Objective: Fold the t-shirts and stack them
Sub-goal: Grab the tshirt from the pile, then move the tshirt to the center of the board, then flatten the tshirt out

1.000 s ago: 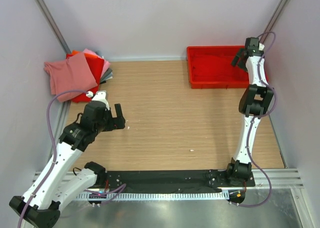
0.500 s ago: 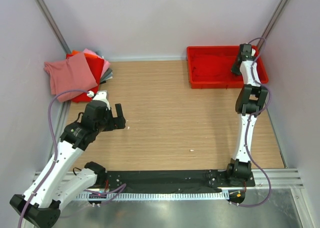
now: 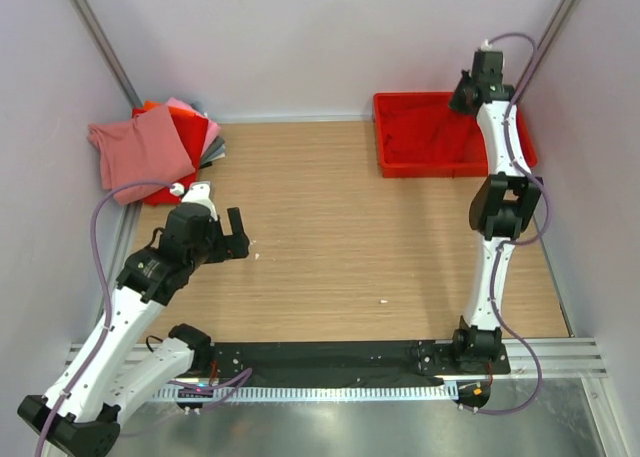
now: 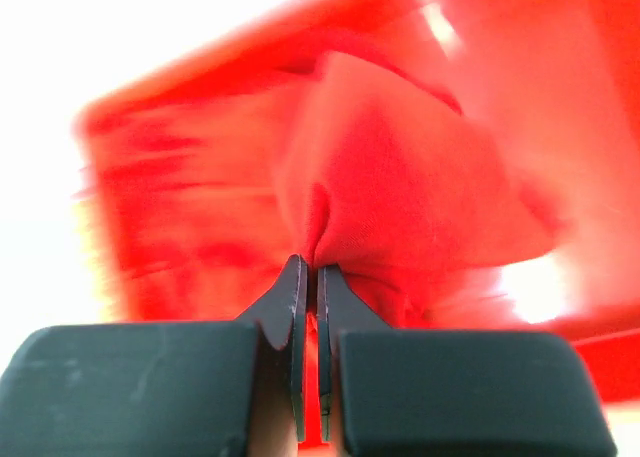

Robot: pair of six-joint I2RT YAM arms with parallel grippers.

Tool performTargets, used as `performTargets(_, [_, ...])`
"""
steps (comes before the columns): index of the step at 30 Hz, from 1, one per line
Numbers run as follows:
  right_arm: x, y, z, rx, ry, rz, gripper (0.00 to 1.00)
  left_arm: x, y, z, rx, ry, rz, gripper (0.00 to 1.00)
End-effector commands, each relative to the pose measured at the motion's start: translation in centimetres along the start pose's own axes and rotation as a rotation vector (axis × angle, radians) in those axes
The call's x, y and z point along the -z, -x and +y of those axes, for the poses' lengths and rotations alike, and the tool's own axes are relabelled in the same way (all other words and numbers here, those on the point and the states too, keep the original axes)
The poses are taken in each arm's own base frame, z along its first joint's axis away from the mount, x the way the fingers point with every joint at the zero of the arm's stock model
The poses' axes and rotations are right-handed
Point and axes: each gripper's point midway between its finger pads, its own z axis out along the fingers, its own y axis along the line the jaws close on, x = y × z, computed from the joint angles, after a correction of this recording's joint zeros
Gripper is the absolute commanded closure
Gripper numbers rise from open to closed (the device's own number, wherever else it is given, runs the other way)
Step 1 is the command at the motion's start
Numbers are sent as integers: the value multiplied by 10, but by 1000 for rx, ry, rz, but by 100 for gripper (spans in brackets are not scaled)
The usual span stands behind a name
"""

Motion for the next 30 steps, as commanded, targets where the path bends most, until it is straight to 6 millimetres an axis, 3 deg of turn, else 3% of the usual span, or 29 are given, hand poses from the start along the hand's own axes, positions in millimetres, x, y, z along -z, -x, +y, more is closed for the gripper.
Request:
performTargets(1, [193,116,109,44,270,-367,99,7,12,0,11,-1,-56,0])
performTargets(2, [207,114,112,40,286,-361,99,7,11,0,11,0,-54,0])
performTargets(3, [250,123,115,11,322,-402,99,6,10,0,11,-1,-52,0])
performTargets(4, [263,119,116,6,339,-394,99,7,11,0,10,-2,-55,0])
performTargets(6, [271,91,104,5,320,-323,99,6,11,-1,9,-7,-51,0])
performTargets(7, [309,89,99,6,330,-363,99,7,11,-1,8,-9,-52,0])
performTargets(8, [289,56,84,13,282,-284,99,7,11,-2,8,-11,-51,0])
performTargets(10, [295,28,62,12,219,-257,94,7,10,-2,7,-16,-52,0])
performTargets(11, [288,-1,26,10,72,-223,77,7,11,-3,8,-19,-54,0])
performTargets(12, [285,-17,2,-11,-18,-200,13,7,10,-3,7,-20,-50,0])
performTargets(13, [278,-38,-17,-28,-84,-152,1,7,10,-3,7,-22,-49,0])
performTargets(14, [265,-83,-47,-33,-183,-24,0,6,10,-3,6,-18,-46,0])
performTargets(17, [251,-150,-91,-54,-290,150,0,0,7,-2,7,0,-18,0])
performTargets(18, [251,-158,-94,-60,-295,159,0,-2,5,-4,9,-1,-6,0])
performTargets(20, [255,-163,-92,-77,-270,146,0,-11,1,-7,11,12,44,0])
performTargets(24, [270,-150,-65,-169,-136,82,0,-26,-2,-27,18,21,116,0])
performTargets(26, [270,-157,-52,-180,-64,106,0,-38,-4,-53,-11,-12,140,1])
performTargets(28, [271,-163,-51,-175,-52,113,0,-46,-9,-83,-50,-68,138,1])
performTargets(30, [270,-175,-55,-170,-57,132,0,-67,-25,-104,-71,-84,191,2])
